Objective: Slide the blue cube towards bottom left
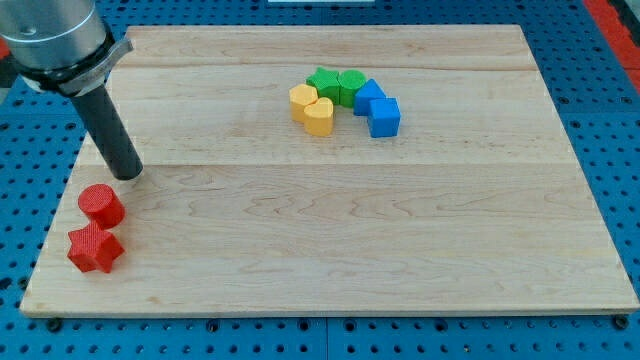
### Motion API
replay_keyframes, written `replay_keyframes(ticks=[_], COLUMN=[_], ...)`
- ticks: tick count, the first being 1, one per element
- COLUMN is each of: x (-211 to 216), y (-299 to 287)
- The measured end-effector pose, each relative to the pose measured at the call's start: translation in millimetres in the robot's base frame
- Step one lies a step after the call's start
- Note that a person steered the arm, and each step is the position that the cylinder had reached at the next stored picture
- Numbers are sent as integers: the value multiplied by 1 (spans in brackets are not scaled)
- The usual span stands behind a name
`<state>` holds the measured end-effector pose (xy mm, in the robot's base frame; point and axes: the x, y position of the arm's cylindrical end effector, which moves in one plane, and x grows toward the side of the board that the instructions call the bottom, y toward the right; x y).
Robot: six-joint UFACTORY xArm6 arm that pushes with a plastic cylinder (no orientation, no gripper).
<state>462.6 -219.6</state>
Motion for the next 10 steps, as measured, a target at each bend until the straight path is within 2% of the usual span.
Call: replay_keyframes(ticks=[2,3,4,5,7,8,9,10], x=[27,-1,-11,9,3,6,42,36], y=[0,-2,-11,-16,-13,55,152,238])
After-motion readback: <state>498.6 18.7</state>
